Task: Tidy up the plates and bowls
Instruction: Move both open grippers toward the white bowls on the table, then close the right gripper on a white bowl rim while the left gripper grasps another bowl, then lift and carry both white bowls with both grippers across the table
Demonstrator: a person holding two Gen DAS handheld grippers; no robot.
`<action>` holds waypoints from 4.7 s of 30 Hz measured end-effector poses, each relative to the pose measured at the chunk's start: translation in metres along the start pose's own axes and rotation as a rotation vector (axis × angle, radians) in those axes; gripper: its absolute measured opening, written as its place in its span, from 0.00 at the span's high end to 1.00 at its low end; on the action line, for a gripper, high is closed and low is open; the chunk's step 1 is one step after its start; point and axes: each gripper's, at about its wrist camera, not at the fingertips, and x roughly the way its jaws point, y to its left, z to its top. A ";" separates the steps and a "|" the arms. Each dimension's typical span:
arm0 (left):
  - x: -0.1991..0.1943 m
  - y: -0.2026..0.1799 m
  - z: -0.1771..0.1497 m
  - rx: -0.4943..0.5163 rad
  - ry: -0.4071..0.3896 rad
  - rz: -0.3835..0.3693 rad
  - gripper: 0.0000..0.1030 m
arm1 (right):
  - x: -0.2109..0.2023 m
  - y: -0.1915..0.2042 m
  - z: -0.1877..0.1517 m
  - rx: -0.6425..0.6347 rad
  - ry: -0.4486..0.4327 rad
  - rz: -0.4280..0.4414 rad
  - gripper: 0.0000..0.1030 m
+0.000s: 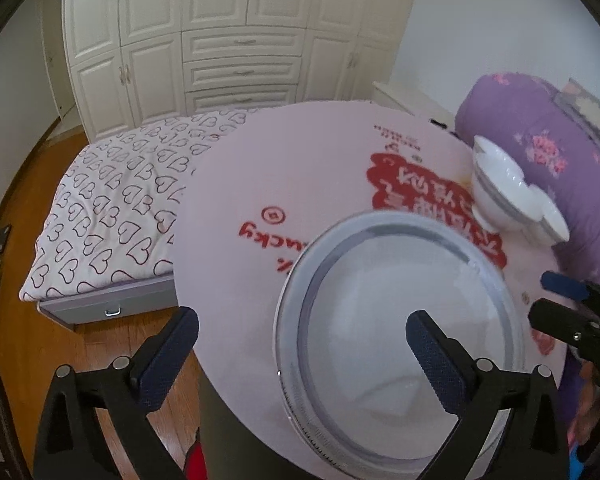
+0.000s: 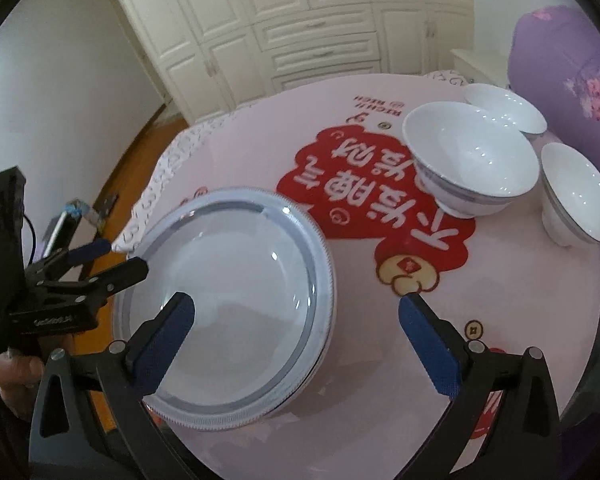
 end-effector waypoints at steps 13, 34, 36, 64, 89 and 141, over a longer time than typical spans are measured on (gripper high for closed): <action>-0.047 0.002 0.033 -0.055 -0.104 -0.070 0.01 | -0.025 -0.013 0.028 0.038 -0.108 -0.005 0.00; -0.057 -0.049 0.085 -0.042 -0.145 -0.198 0.01 | -0.103 -0.095 0.073 0.077 -0.295 -0.105 0.00; -0.054 -0.053 0.090 -0.045 -0.143 -0.206 0.01 | -0.105 -0.103 0.077 0.075 -0.293 -0.113 0.00; 0.092 -0.137 0.127 -0.049 0.110 -0.199 0.01 | -0.023 -0.166 0.112 -0.004 -0.055 -0.076 0.09; 0.173 -0.172 0.131 -0.033 0.231 -0.181 0.37 | 0.021 -0.169 0.123 -0.058 0.087 -0.044 0.44; 0.132 -0.052 0.163 -0.261 0.219 -0.278 0.90 | 0.059 -0.073 0.160 -0.012 0.137 0.043 0.85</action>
